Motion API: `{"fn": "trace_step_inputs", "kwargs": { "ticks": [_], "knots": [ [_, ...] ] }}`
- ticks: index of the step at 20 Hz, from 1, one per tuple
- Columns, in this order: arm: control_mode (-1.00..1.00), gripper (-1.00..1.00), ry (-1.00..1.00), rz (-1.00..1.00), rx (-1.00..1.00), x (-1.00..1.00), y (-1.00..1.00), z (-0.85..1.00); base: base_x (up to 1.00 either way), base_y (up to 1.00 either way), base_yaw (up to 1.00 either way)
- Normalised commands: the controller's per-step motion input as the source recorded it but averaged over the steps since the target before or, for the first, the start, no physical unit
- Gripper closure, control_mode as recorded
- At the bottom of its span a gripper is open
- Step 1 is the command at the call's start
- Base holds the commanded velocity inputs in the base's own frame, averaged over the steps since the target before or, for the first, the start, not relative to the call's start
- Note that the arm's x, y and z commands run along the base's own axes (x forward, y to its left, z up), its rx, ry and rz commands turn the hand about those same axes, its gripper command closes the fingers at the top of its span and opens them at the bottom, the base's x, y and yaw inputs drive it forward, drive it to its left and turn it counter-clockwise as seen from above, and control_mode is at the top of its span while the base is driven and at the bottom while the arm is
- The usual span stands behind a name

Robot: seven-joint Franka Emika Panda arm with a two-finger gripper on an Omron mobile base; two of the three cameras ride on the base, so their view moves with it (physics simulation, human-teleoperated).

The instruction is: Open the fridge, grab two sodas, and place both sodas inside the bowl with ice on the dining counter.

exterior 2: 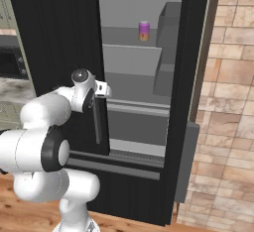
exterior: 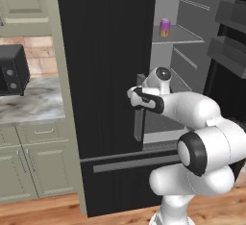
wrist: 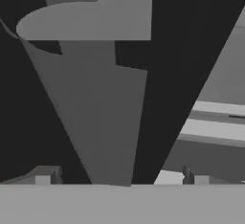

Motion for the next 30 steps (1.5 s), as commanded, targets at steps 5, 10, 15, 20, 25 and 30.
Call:
{"fn": "trace_step_inputs", "kwargs": {
  "ticks": [5,10,15,20,25,30],
  "knots": [
    [-1.0,1.0,0.0,0.0,0.0,0.47,0.17,-0.2,0.0,0.0,0.0],
    [-1.0,1.0,0.0,0.0,0.01,0.37,0.17,-0.12,0.0,0.0,0.0],
    [-1.0,1.0,0.0,0.07,0.0,-0.08,0.34,-0.07,0.0,0.0,0.0],
    [-1.0,1.0,0.0,0.14,0.0,-0.81,0.49,-0.1,0.0,0.0,0.0],
    [-1.0,1.0,-0.01,0.17,0.0,-1.0,0.53,-0.09,0.0,0.0,0.0],
    [-1.0,1.0,0.0,0.16,0.0,-1.0,0.57,-0.01,0.0,0.0,0.0]
  ]
}}
